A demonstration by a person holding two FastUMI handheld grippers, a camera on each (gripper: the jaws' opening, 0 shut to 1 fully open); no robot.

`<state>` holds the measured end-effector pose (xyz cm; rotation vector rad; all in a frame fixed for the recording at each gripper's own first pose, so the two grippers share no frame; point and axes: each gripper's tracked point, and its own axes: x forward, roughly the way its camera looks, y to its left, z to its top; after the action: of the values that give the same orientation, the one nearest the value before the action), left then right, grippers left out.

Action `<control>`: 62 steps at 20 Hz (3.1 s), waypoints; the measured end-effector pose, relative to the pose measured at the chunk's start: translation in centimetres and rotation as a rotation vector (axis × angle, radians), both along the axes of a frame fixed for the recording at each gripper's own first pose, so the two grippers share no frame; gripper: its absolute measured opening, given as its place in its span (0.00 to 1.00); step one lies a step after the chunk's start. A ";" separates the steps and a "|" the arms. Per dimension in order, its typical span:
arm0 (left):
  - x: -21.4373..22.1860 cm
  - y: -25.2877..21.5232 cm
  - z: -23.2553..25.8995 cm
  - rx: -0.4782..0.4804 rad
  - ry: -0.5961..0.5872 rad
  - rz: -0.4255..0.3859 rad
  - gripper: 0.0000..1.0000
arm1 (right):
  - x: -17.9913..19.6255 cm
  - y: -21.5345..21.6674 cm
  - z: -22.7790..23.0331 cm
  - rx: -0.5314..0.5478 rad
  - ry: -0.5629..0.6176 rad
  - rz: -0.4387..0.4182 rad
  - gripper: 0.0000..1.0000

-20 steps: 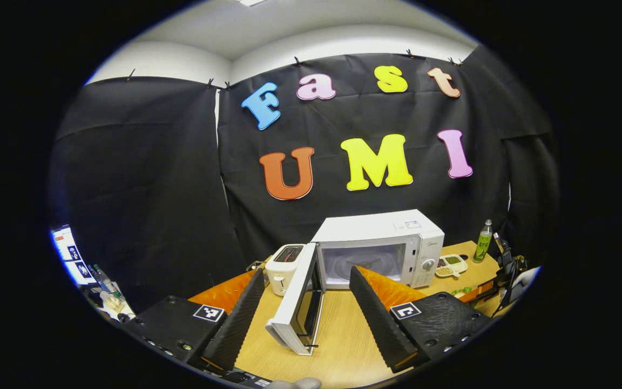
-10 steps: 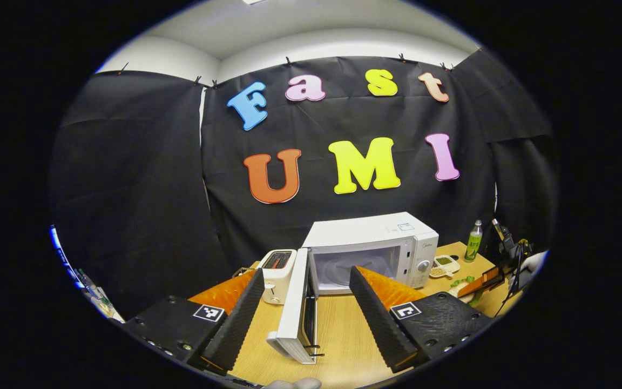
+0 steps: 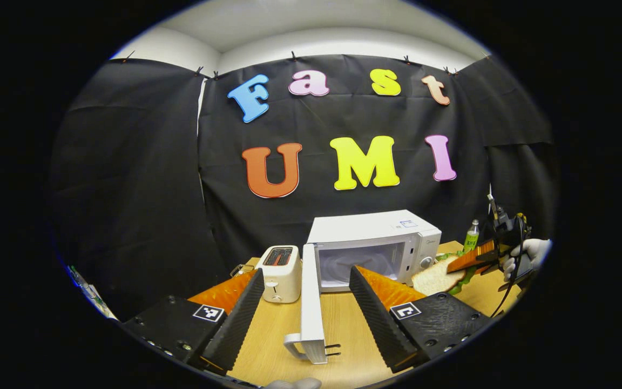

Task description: Open the microwave oven with the left hand, put the food in, and close the microwave oven.

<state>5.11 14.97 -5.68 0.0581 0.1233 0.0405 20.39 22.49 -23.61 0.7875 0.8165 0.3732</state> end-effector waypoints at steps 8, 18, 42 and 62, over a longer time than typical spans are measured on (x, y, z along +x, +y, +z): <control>0.3 2.1 -0.3 0.001 0.023 -0.017 0.96 | 6.2 5.4 -0.5 0.178 0.006 -0.329 0.37; 1.8 3.7 -2.3 0.016 0.048 -0.037 0.95 | 17.1 11.3 -4.8 0.296 -0.032 -0.594 0.37; 2.5 8.1 -7.4 -0.096 0.055 0.043 0.96 | 22.8 12.6 -10.5 -0.584 -0.323 -0.427 0.97; 1.0 6.1 -3.4 0.017 -0.012 -0.014 0.96 | 10.5 7.6 7.1 -0.799 -0.651 -0.163 0.98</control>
<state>6.07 21.10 -9.07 0.0754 0.1109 0.0279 30.86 30.05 -16.47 -0.0378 0.2291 0.1131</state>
